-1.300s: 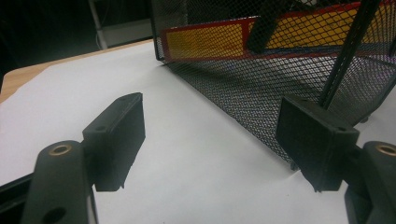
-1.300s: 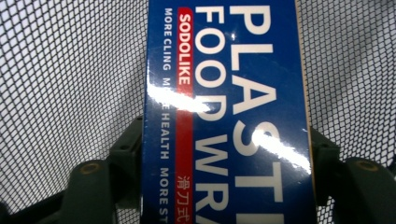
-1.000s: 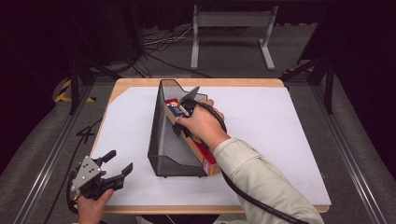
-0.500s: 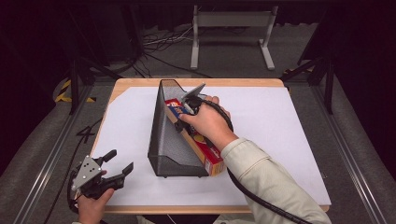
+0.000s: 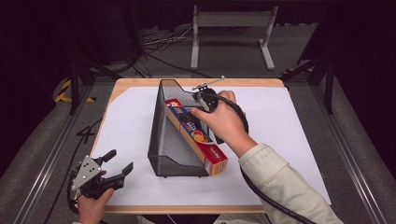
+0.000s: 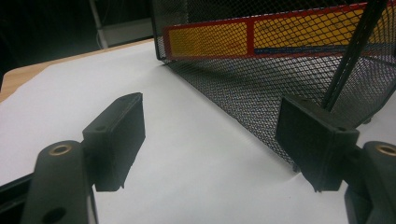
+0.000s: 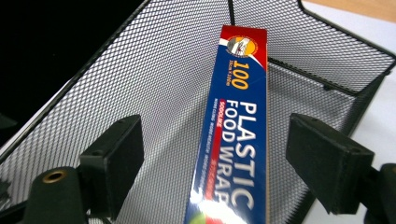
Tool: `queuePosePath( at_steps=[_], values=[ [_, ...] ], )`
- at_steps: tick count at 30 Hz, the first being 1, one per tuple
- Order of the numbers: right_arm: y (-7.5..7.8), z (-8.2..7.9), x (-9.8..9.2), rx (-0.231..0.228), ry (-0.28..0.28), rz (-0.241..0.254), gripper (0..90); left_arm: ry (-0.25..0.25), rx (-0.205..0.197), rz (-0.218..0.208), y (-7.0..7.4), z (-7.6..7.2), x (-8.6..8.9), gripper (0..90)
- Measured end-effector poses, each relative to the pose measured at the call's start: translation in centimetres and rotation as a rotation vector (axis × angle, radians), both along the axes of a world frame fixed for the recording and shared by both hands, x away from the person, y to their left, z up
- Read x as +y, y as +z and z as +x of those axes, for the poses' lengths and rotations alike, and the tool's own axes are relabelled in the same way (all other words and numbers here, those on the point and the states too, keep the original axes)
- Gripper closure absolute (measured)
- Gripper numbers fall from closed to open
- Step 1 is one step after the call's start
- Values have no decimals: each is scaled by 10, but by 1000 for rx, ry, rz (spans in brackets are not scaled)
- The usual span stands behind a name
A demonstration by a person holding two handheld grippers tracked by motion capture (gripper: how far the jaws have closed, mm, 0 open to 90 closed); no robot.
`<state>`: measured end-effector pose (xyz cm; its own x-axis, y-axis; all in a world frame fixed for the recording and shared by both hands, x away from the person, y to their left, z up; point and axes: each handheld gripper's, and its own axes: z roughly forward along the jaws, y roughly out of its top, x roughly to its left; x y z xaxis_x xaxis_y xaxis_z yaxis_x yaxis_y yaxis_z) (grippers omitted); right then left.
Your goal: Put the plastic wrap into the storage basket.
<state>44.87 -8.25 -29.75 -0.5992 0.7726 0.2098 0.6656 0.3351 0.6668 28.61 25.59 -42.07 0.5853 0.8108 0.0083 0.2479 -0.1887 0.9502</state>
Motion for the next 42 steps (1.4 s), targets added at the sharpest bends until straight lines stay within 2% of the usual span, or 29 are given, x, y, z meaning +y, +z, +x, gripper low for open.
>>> queuePosePath(
  at_steps=[2,9,12,15,16,18,21,29,33,39,42],
  values=[
    [3,-3,-6,-10,9,16,201,-2,-1,0,0,0,0,249],
    [13,-18,-24,-97,53,76,200,-4,3,4,0,1,-1,249],
    [14,-23,-30,-114,89,91,196,-4,2,3,0,1,-1,249],
    [13,-27,-34,-134,98,91,195,-2,1,5,0,0,0,249],
    [13,-32,-41,-165,112,102,195,-2,1,3,0,0,0,249],
    [14,-37,-48,-191,123,112,195,1,2,1,0,0,0,249],
    [15,-43,-60,-203,118,122,196,1,3,1,0,0,0,249],
    [14,-63,-107,-284,107,115,196,0,3,6,0,0,-1,249],
    [10,-72,-133,-286,77,105,177,0,7,10,-1,1,-2,249],
    [0,-86,-172,-354,67,101,177,3,10,11,-1,1,-2,249],
    [-7,-91,-185,-401,70,86,177,5,12,12,-1,2,-2,249]
  ],
)
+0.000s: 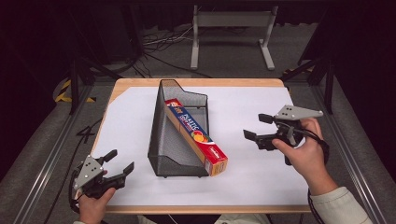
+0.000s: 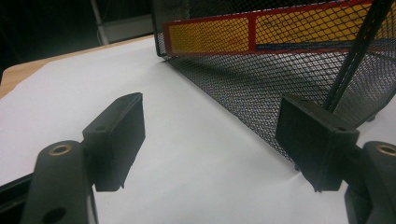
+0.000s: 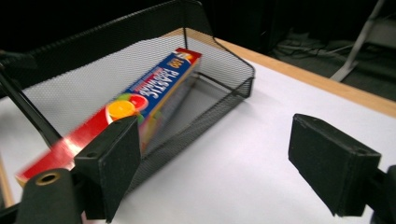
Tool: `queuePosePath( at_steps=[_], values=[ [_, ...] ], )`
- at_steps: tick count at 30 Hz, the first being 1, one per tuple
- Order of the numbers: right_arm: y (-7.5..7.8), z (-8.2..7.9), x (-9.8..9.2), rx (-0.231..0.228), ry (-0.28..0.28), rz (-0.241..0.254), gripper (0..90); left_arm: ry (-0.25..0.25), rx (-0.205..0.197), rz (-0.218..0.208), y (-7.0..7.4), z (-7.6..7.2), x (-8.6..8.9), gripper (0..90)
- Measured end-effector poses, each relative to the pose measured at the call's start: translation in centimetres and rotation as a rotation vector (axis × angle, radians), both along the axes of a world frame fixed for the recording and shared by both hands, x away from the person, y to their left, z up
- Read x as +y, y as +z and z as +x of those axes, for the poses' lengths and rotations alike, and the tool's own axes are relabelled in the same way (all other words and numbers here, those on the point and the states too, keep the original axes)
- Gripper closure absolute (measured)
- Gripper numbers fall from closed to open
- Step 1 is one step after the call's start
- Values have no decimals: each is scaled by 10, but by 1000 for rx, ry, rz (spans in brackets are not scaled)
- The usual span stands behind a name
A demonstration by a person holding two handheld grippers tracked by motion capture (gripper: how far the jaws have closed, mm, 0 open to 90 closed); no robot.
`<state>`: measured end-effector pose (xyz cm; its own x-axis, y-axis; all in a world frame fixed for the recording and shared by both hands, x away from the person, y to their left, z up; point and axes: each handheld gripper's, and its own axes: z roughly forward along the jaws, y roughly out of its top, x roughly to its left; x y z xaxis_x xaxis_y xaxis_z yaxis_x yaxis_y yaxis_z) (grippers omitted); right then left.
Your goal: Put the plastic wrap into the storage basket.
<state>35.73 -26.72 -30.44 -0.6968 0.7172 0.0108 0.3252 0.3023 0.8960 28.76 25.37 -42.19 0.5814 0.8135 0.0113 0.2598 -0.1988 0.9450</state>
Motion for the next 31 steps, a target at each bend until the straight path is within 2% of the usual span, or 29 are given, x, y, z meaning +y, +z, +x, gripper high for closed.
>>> queuePosePath(
  at_steps=[4,9,15,16,17,20,23,25,29,31],
  values=[
    [-13,-8,-14,-42,1,-6,177,1,-2,-1,0,0,0,249],
    [-34,-14,-30,-67,-8,12,177,3,0,-1,0,-1,0,249],
    [-63,-18,-48,-67,-25,24,177,5,-1,-1,0,-1,1,249],
    [-63,-18,-48,-67,-25,24,177,5,-1,-1,0,-1,1,248],
    [-74,-19,-54,-65,-40,26,177,5,-1,1,0,-1,1,249],
    [-90,-21,-61,-54,-59,29,178,5,-3,1,0,-1,1,249],
    [-103,-22,-66,-65,-68,24,178,1,-5,1,1,-1,0,249],
    [-107,-21,-68,-59,-72,12,177,0,-5,2,1,-1,0,249],
    [-109,-21,-71,-64,-79,43,177,-5,-7,0,1,-1,-1,248],
    [-111,-21,-71,-60,-79,40,172,-4,-9,0,1,-1,-1,249]
  ],
)
